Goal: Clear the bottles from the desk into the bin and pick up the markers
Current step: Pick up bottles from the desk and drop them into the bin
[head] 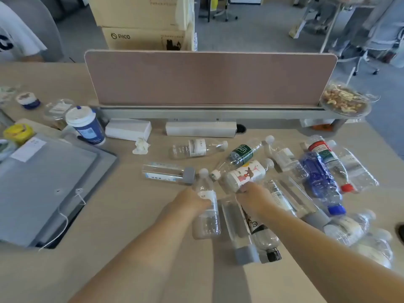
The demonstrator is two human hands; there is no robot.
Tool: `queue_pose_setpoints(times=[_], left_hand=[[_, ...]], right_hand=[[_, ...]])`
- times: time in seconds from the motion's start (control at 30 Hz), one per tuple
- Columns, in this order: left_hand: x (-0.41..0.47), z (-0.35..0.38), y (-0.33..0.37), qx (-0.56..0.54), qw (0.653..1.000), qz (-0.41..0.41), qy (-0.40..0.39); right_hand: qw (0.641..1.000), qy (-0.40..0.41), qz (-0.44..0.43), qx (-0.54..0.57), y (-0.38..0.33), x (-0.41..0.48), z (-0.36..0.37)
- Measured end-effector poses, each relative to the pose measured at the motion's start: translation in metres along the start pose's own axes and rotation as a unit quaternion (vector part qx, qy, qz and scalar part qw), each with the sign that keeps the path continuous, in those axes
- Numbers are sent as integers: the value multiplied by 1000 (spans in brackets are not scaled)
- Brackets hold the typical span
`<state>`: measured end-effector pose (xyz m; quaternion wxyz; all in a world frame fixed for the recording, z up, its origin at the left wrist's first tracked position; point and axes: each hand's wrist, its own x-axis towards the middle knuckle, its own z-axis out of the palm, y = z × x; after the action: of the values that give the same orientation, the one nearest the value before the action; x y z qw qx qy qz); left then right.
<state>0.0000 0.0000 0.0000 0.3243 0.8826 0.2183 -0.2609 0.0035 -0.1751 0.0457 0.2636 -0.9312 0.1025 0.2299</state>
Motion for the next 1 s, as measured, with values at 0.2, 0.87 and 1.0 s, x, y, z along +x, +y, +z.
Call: queue_pose_setpoints(times=[0.2, 0.87, 1.0], left_hand=[[5, 44, -3, -92, 993, 19, 67], [-72, -111, 46, -74, 971, 105, 204], [-86, -117, 46, -80, 965, 113, 224]], right_hand=[[999, 32, 8, 15, 4, 2, -10], [990, -23, 5, -138, 5, -27, 61], [985, -40, -13, -166, 16, -30, 105]])
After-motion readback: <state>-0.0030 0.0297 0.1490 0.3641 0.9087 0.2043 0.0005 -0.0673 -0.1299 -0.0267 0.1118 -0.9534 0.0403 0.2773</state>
